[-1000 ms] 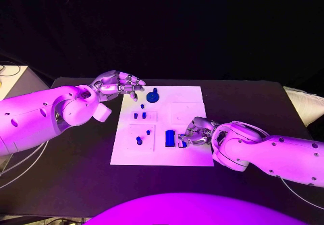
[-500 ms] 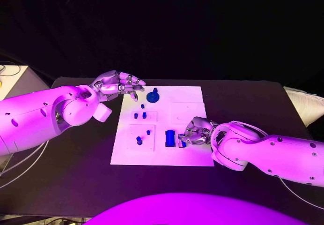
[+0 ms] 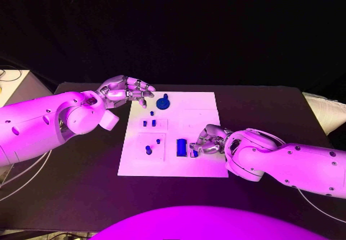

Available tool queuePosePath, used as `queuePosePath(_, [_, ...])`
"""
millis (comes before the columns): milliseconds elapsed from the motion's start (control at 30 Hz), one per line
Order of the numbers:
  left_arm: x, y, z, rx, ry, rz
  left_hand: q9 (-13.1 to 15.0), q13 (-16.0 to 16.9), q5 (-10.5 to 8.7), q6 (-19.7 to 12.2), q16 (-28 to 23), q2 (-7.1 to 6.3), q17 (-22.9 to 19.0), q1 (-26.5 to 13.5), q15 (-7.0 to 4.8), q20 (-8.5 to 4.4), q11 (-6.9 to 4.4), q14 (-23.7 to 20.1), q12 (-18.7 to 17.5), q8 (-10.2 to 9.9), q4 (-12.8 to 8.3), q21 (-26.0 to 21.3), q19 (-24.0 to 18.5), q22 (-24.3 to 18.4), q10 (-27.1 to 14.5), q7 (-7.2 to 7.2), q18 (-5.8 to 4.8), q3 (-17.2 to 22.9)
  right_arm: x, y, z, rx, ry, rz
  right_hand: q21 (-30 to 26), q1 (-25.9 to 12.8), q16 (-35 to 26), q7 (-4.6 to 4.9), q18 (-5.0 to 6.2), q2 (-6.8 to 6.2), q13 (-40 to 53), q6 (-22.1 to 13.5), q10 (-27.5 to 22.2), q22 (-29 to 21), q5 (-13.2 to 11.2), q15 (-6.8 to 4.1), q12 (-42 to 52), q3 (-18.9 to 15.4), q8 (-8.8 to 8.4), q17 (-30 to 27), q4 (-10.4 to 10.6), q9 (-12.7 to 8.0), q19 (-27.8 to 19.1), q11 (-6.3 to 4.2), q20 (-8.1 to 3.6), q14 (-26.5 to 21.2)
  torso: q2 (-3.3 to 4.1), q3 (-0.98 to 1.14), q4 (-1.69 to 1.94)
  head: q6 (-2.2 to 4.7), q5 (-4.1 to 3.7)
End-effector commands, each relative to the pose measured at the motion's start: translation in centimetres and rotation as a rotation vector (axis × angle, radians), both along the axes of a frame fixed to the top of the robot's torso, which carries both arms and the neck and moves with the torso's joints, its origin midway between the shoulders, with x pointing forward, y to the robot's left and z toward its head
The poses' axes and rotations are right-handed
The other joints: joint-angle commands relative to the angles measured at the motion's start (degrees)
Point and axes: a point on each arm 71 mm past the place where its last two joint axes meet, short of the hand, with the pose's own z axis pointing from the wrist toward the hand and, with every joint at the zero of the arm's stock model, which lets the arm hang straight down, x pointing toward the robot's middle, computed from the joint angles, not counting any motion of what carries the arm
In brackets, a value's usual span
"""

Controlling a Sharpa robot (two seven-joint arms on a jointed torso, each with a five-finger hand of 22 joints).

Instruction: Assemble the parts on the task board

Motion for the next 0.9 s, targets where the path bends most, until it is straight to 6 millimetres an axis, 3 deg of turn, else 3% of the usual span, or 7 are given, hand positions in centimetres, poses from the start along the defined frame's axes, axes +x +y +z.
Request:
queuePosePath(33, [-0.06,-0.22,0.07,-0.012,0.002,-0.017,-0.1,-0.1,0.17,-0.1,-0.2,0.13,0.0,-0.3,-0.02,0.07,-0.03,-0.2,-0.3,-0.4,0.2,0.2,-0.3,0.1,-0.4,0.22,0.77,0.0,-0.15,0.24,-0.06,-0.007,0.013,0.022,-0.2,-1.9,0.4,0.46,-0.75,-1.11,15.1,0.0,5.8,13.4,1.9,-0.21,0.2,-1.5,-0.18,15.1,0.9,-0.2,4.9,-0.31,-0.12,6.0,0.01,0.04,0.01,0.00,0.02])
queuePosePath(100, [-0.06,-0.22,0.07,-0.011,0.002,-0.017,-0.1,-0.1,0.17,-0.1,-0.2,0.13,0.0,-0.3,-0.02,0.07,-0.03,-0.2,-0.3,-0.4,0.2,0.2,-0.3,0.1,-0.4,0.22,0.77,0.0,-0.17,0.26,-0.04,-0.005,0.012,0.023,-0.2,-2.9,0.4,0.44,-0.74,-1.68,15.1,0.0,5.8,13.4,2.1,-0.20,0.2,-2.6,-0.14,15.1,1.6,-0.2,4.9,-0.31,-0.12,6.0,-0.01,0.04,0.02,0.00,0.02])
queuePosePath(200, [-0.06,-0.22,0.06,-0.011,0.002,-0.016,-0.1,-0.1,0.17,-0.1,-0.2,0.13,0.0,-0.3,-0.02,0.07,-0.03,-0.2,-0.3,-0.4,0.2,0.2,-0.3,0.1,-0.4,0.22,0.77,0.0,-0.19,0.26,-0.01,-0.002,0.011,0.023,-0.2,-4.4,0.4,0.30,-0.75,-2.12,15.1,0.0,5.8,13.4,5.8,-0.34,0.2,-5.6,0.00,15.1,2.8,-0.3,4.9,-0.44,-0.22,6.0,0.01,0.05,0.03,0.00,0.02])
queuePosePath(700, [-0.05,-0.19,0.04,-0.010,0.001,-0.015,-0.1,-0.1,0.17,-0.1,-0.2,0.13,0.0,-0.3,-0.02,0.07,-0.03,-0.2,-0.3,-0.4,0.2,0.2,-0.3,0.1,-0.4,0.22,0.77,0.0,-0.49,-0.49,0.31,0.027,-0.006,0.043,-0.4,-4.5,0.4,0.25,-0.70,-2.47,15.1,-0.1,5.8,13.3,6.0,-0.38,0.2,-7.8,0.05,15.1,2.6,-0.4,4.9,-0.49,-0.28,6.0,-0.05,0.06,0.04,0.00,0.14])
queuePosePath(833, [-0.05,-0.17,0.03,-0.010,0.002,-0.015,-0.1,-0.1,0.17,-0.1,-0.2,0.13,0.0,-0.3,-0.02,0.07,-0.03,-0.2,-0.3,-0.4,0.2,0.2,-0.3,0.1,-0.4,0.22,0.77,0.0,-0.82,-0.67,0.47,0.046,-0.007,0.088,-0.8,0.1,0.4,0.35,-0.64,-3.15,15.1,-0.5,5.8,13.2,1.8,-0.35,0.2,-9.8,0.08,15.1,0.9,-0.6,4.8,-0.40,-0.27,6.0,-0.02,0.09,-0.02,0.00,0.19])
queuePosePath(867, [-0.05,-0.17,0.03,-0.010,0.002,-0.015,-0.1,-0.1,0.17,-0.1,-0.2,0.13,0.0,-0.3,-0.02,0.07,-0.03,-0.2,-0.3,-0.4,0.2,0.2,-0.3,0.1,-0.4,0.22,0.77,0.0,-0.82,-0.67,0.47,0.046,-0.007,0.088,-0.8,0.1,0.4,0.35,-0.64,-3.15,15.1,-0.5,5.8,13.2,1.8,-0.35,0.2,-9.8,0.08,15.1,0.9,-0.6,4.8,-0.40,-0.27,6.0,-0.02,0.09,-0.02,0.00,0.19])
queuePosePath(900, [-0.05,-0.16,0.03,-0.010,0.002,-0.015,-0.1,-0.1,0.17,-0.1,-0.2,0.13,0.0,-0.3,-0.02,0.07,-0.03,-0.2,-0.3,-0.4,0.2,0.2,-0.3,0.1,-0.4,0.22,0.77,0.0,-0.91,-0.73,0.48,0.048,-0.005,0.099,-0.9,1.9,0.4,0.40,-0.63,-3.62,15.1,-0.5,5.8,13.2,-1.0,-0.32,0.2,-10.5,0.11,15.1,0.3,-0.7,4.8,-0.40,-0.24,6.0,-0.01,0.10,-0.07,0.00,0.22])
